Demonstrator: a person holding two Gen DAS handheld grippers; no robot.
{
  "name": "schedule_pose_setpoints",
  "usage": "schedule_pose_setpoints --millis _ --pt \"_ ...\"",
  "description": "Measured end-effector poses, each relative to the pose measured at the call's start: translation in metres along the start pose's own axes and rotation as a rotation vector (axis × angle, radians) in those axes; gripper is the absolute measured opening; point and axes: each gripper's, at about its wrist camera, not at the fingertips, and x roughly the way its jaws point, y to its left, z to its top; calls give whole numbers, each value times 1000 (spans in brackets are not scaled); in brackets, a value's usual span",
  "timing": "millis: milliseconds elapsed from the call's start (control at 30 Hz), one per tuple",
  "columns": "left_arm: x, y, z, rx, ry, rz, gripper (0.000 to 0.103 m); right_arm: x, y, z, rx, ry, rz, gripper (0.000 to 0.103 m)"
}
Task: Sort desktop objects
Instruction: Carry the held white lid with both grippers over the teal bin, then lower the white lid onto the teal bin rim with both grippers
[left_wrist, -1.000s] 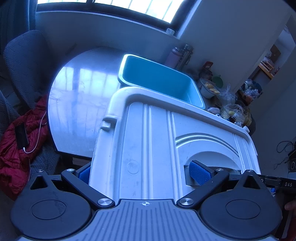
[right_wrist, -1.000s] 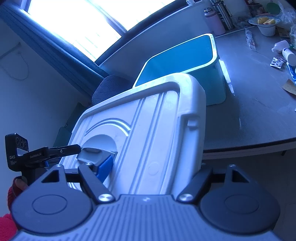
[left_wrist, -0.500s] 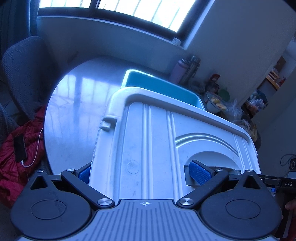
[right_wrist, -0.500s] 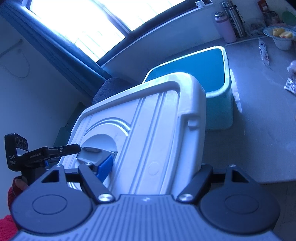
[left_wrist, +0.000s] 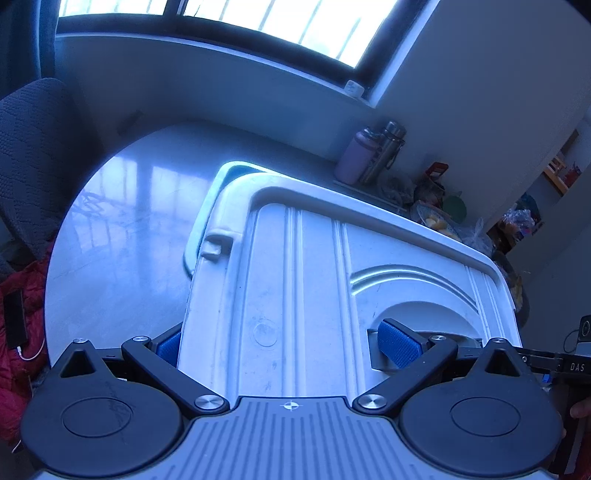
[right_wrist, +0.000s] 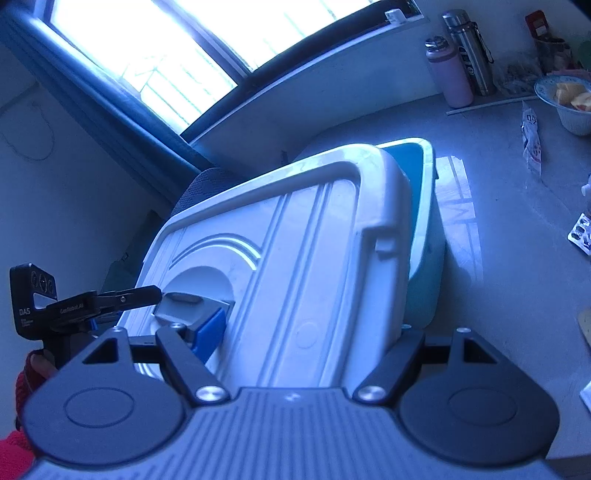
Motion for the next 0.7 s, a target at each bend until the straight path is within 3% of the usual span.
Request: schedule_pose_setpoints --millis 700 --pt "115 31 104 8 74 -8 102 74 -42 79 70 14 -38 77"
